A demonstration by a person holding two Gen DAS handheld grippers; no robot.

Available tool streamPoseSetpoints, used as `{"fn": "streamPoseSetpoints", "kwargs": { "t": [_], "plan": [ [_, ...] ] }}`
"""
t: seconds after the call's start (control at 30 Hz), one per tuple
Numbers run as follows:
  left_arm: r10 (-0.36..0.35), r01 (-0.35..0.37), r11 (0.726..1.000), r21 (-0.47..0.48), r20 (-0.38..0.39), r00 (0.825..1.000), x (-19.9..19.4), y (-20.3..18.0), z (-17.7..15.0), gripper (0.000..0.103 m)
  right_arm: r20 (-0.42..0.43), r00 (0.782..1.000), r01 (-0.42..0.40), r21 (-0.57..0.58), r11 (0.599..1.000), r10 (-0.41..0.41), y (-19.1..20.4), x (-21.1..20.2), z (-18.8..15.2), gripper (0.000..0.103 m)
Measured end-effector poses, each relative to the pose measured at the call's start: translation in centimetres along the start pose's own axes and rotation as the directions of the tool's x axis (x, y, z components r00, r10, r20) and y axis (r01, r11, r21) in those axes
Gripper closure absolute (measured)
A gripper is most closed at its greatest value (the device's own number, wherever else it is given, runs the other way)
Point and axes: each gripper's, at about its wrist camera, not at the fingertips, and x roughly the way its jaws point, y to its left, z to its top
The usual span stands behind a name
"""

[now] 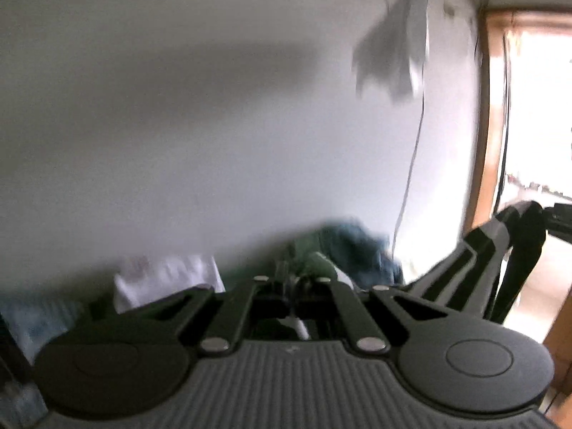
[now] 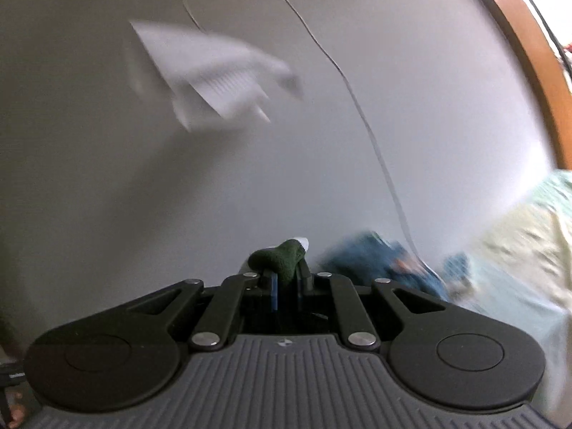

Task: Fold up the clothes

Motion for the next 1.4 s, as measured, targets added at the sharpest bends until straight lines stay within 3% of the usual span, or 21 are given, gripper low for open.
{"fn": "streamPoseSetpoints", "kwargs": {
  "t": [0.1, 0.2, 0.3, 0.4, 0.53, 0.63, 0.67, 0.73, 0.83, 0.87, 0.93, 1.07, 1.17, 1.23, 1.3, 1.4],
  "plan": [
    [0.047, -0.049, 0.998, 0.026, 0.082, 0.996, -2.6, 1.3, 3.6, 0.102, 0.063, 0.996, -0.064, -0.014, 0.998, 0.065, 2.1, -0.4, 2.9, 0.093],
    [0.090, -0.093, 0.995, 0.023, 0.093, 0.992, -2.4, 2.9, 5.6, 0.102, 0.080, 0.992, -0.090, -0.044, 0.995, 0.093, 3.5, 1.4, 5.0, 0.093],
    [0.148, -0.148, 0.989, -0.005, 0.016, 0.989, 1.0, 4.6, 5.4, 0.102, 0.035, 0.995, -0.090, -0.076, 0.993, 0.093, 3.8, 6.0, 5.5, 0.093],
    [0.181, -0.186, 0.982, -0.031, -0.109, 0.977, 6.7, 6.3, 3.2, 0.102, -0.058, 0.997, -0.058, -0.103, 0.993, 0.052, 3.2, 12.4, 4.0, 0.093],
    [0.238, -0.254, 0.966, -0.036, -0.247, 0.939, 14.9, 7.9, -1.2, 0.102, -0.139, 0.987, 0.051, -0.181, 0.982, -0.077, 1.1, 20.1, -0.1, 0.093],
    [0.272, -0.300, 0.953, -0.049, -0.303, 0.913, 19.7, 9.4, -4.2, 0.101, -0.147, 0.975, 0.138, -0.201, 0.970, -0.169, -1.1, 24.4, -3.2, 0.093],
    [0.292, -0.324, 0.945, -0.039, -0.339, 0.894, 21.5, 10.0, -5.5, 0.101, -0.150, 0.967, 0.167, -0.225, 0.960, -0.203, -1.9, 25.7, -4.4, 0.093],
    [0.332, -0.369, 0.929, -0.013, -0.411, 0.849, 25.1, 11.3, -8.2, 0.089, -0.220, 0.928, 0.225, -0.318, 0.921, -0.302, -3.5, 28.7, -7.2, 0.087],
    [0.376, -0.411, 0.910, 0.060, -0.539, 0.754, 28.0, 13.5, -13.5, 0.086, -0.292, 0.853, 0.269, -0.464, 0.844, -0.432, -5.6, 31.2, -11.2, 0.082],
    [0.374, -0.410, 0.910, 0.066, -0.559, 0.740, 28.0, 13.8, -14.8, 0.086, -0.302, 0.850, 0.257, -0.479, 0.839, -0.432, -6.1, 30.6, -12.0, 0.081],
    [0.332, -0.376, 0.926, 0.046, -0.576, 0.747, 26.5, 14.0, -16.7, 0.086, -0.333, 0.849, 0.218, -0.486, 0.846, -0.410, -7.2, 28.6, -13.0, 0.071],
    [0.268, -0.312, 0.950, 0.031, -0.593, 0.759, 21.4, 13.0, -18.7, 0.074, -0.440, 0.805, 0.151, -0.494, 0.856, -0.397, -9.0, 23.1, -15.1, 0.065],
    [0.149, -0.223, 0.974, -0.046, -0.611, 0.777, 17.5, 10.1, -19.2, 0.069, -0.547, 0.735, 0.124, -0.472, 0.873, -0.401, -9.8, 19.7, -17.3, 0.063],
    [0.094, -0.142, 0.989, -0.029, -0.612, 0.785, 15.4, 7.1, -19.6, 0.062, -0.602, 0.691, 0.135, -0.436, 0.890, -0.400, -10.3, 17.2, -18.7, 0.058],
    [0.022, -0.073, 0.996, -0.055, -0.629, 0.777, 13.9, 4.7, -20.4, 0.044, -0.637, 0.669, 0.140, -0.399, 0.906, -0.383, -10.1, 15.3, -19.4, 0.050],
    [-0.098, 0.009, 0.991, -0.137, -0.660, 0.744, 12.4, 1.8, -22.2, 0.035, -0.656, 0.666, 0.118, -0.377, 0.919, -0.355, -9.0, 12.6, -20.6, 0.034]
  ]
}}
